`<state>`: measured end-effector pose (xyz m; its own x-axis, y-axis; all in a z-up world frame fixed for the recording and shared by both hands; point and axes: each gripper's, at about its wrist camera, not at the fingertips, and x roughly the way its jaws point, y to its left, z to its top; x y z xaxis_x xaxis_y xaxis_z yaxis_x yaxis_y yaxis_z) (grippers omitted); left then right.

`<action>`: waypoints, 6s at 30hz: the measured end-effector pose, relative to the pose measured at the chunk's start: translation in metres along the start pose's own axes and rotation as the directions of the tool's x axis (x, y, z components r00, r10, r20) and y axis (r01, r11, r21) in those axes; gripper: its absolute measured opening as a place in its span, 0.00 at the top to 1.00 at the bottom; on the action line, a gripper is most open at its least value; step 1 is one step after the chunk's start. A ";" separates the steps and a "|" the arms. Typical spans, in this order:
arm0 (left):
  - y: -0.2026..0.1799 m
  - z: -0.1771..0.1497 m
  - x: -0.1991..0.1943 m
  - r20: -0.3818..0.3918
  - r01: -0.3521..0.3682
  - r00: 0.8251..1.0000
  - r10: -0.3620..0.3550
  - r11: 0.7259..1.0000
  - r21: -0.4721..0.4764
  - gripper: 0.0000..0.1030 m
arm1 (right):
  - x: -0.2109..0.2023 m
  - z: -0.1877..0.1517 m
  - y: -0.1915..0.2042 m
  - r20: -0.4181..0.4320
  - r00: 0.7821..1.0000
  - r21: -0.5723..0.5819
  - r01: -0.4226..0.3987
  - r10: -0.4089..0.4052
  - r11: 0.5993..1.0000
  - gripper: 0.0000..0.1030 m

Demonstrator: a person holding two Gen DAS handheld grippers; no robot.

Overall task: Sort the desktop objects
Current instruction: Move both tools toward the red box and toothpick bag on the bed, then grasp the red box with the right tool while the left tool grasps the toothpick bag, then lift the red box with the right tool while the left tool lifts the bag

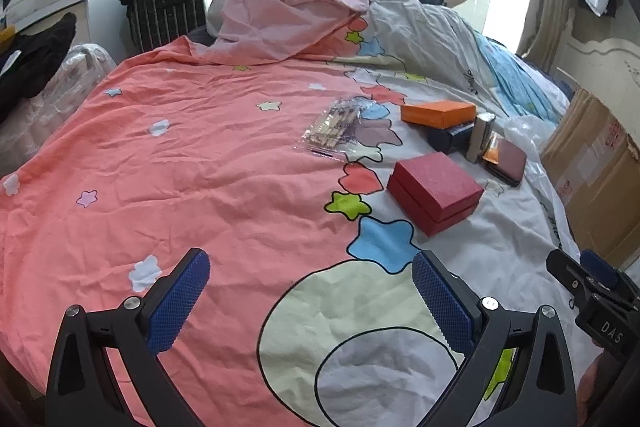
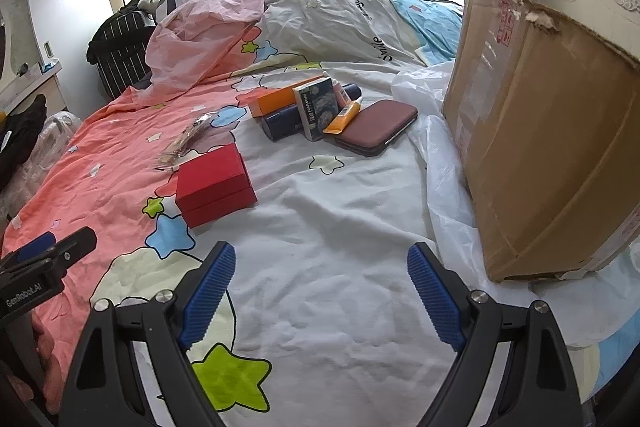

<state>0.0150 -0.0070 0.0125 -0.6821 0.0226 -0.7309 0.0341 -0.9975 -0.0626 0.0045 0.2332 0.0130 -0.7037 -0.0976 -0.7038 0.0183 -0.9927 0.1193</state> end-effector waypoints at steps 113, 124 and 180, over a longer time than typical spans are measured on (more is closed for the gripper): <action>-0.042 0.106 0.121 -0.005 -0.070 0.997 0.077 0.930 0.361 0.00 | 0.114 0.047 0.107 -0.221 0.966 -0.430 -0.217 0.131 0.876 0.18; -0.036 0.119 0.176 -0.149 -0.004 0.987 0.055 0.947 0.321 0.04 | 0.136 0.053 0.103 -0.259 0.957 -0.405 -0.227 0.127 0.886 0.22; -0.080 0.090 0.000 -0.053 0.113 0.993 -0.102 0.948 0.299 0.66 | -0.026 0.066 0.045 -0.041 0.997 -0.358 -0.077 0.067 0.931 0.35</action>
<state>-0.0535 0.0667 0.0789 -0.6424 0.1279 -0.7556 -0.2632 -0.9628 0.0609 -0.0232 0.1957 0.0832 -0.6713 -0.1667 -0.7222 0.3257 -0.9416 -0.0853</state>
